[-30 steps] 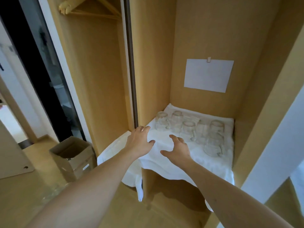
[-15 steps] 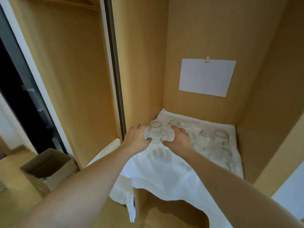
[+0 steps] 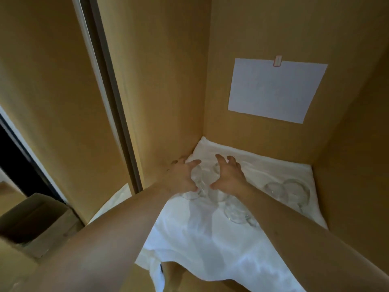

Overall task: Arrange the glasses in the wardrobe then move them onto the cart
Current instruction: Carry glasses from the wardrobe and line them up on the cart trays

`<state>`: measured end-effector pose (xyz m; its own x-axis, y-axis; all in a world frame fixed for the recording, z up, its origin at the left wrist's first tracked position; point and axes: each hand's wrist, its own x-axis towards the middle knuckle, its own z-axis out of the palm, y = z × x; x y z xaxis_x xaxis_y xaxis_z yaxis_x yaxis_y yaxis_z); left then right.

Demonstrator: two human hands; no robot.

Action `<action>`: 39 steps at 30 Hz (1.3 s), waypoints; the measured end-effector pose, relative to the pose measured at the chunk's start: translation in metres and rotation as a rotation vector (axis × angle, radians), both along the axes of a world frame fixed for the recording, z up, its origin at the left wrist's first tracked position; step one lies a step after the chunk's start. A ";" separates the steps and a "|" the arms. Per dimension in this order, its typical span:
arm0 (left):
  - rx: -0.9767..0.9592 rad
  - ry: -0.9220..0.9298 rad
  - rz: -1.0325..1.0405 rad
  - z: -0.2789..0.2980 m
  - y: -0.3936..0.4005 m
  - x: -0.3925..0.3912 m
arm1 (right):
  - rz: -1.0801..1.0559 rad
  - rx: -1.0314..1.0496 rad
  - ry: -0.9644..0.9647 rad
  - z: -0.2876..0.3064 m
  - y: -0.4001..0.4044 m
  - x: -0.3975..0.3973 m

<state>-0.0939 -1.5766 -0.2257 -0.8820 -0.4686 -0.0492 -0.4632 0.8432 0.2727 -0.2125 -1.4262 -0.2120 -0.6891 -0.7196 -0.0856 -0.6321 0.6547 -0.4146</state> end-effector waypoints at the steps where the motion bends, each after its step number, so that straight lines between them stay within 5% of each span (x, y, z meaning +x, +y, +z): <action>1: 0.016 -0.023 0.001 -0.002 -0.003 -0.004 | 0.017 0.034 -0.015 -0.001 -0.004 -0.004; 11: 0.032 -0.232 -0.125 -0.021 -0.024 -0.042 | 0.022 0.049 -0.107 -0.009 -0.020 -0.025; 18: 0.085 -0.083 -0.145 -0.010 -0.036 -0.041 | -0.135 -0.125 -0.097 -0.007 -0.014 -0.022; 25: 0.177 0.259 -0.026 0.031 -0.038 -0.040 | -0.478 -0.547 0.085 0.024 0.004 -0.010; 34: 0.652 0.746 0.195 0.102 -0.002 -0.050 | -0.860 -0.991 0.098 0.059 0.043 0.014; 39: 1.053 0.820 0.216 0.121 0.022 -0.037 | -1.024 -0.996 0.098 0.072 0.067 0.039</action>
<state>-0.1313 -1.5544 -0.1048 -0.7442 -0.6671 0.0327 0.0479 -0.0045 0.9988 -0.1735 -1.3596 -0.1399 -0.9051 0.3588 0.2280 -0.1198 0.2993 -0.9466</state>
